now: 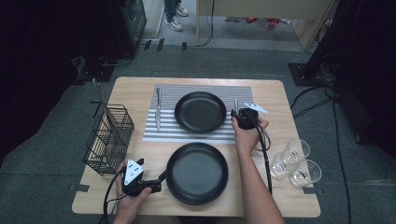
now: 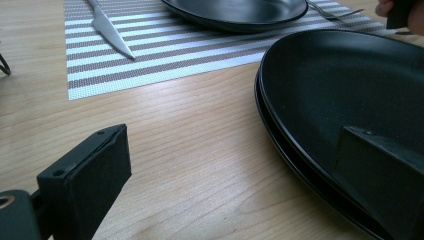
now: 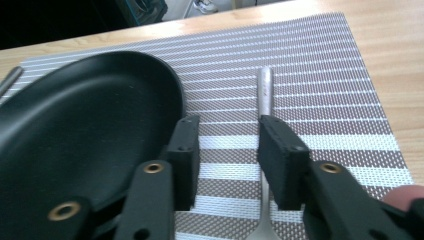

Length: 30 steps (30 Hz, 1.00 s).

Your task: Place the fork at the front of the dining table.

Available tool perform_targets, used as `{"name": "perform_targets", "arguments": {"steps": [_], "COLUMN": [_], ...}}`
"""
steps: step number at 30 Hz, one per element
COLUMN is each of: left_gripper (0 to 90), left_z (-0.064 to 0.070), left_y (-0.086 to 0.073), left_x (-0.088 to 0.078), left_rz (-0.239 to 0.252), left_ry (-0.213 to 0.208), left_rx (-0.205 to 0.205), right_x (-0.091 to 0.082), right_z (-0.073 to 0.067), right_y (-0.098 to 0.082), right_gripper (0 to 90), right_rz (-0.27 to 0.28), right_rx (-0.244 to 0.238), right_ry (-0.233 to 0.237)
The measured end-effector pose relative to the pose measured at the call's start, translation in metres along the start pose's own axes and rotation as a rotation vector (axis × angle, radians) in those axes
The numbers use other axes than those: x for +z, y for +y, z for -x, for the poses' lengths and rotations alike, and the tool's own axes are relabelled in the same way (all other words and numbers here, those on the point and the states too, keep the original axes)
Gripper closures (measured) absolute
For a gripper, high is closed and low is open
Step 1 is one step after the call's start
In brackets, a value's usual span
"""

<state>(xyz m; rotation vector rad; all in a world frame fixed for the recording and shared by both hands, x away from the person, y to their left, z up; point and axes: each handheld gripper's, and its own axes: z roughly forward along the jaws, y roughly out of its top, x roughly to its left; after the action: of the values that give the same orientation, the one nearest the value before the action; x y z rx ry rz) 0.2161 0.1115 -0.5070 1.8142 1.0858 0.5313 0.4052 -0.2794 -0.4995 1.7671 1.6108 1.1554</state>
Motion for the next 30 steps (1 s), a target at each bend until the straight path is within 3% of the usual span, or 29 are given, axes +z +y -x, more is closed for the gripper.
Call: {"name": "perform_targets", "arguments": {"steps": [7, 8, 14, 30], "left_gripper": [2.2, 2.2, 2.2, 2.2], "left_z": [0.0, 0.0, 0.0, 0.0], "left_y": [0.0, 0.0, 0.0, 0.0], "left_x": [0.0, 0.0, 0.0, 0.0], "left_rz": [0.002, 0.002, -0.001, -0.002], "left_ry": [0.0, 0.0, 0.001, 0.001], "left_rx": [0.001, 0.001, 0.0, 0.0], "right_x": [-0.017, -0.023, -0.04, -0.095], "right_z": [-0.012, -0.016, -0.023, -0.031], "right_y": [0.004, 0.005, 0.007, 0.008], "right_gripper": [48.0, 41.9, 28.2, 15.3], "right_rz": [0.027, 0.027, 0.026, 0.066], "right_rx": [-0.03, -0.046, -0.062, -0.099], "right_ry": [0.035, 0.035, 0.038, 0.106]}}
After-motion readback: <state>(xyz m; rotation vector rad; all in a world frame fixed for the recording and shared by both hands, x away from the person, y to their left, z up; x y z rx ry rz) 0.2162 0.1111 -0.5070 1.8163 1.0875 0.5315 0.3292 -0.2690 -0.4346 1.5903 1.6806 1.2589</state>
